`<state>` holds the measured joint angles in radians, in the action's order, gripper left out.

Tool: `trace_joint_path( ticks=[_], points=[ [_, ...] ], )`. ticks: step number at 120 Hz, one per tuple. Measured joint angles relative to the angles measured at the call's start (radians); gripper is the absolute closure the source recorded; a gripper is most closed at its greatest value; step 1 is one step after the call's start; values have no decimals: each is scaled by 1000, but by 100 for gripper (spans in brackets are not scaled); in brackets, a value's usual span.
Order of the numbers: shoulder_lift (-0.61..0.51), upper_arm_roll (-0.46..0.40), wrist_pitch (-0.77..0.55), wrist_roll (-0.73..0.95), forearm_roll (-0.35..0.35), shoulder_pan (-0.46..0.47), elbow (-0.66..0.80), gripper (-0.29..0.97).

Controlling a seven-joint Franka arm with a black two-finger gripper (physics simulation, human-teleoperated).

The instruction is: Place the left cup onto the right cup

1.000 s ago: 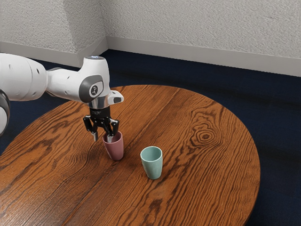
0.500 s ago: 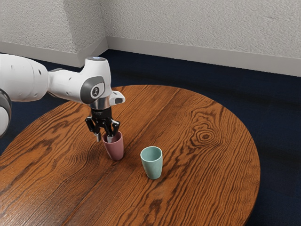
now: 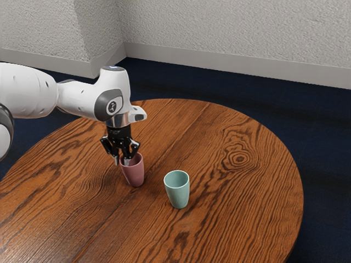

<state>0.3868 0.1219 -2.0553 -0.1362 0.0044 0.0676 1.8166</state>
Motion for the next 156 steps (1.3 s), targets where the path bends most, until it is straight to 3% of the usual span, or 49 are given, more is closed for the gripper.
trace_joint_path(
  ticks=[103,156],
  points=[
    [-1,1,0,3,3,-2,0,75],
    [-12,1,0,0,7,1,-3,78]
  ],
)
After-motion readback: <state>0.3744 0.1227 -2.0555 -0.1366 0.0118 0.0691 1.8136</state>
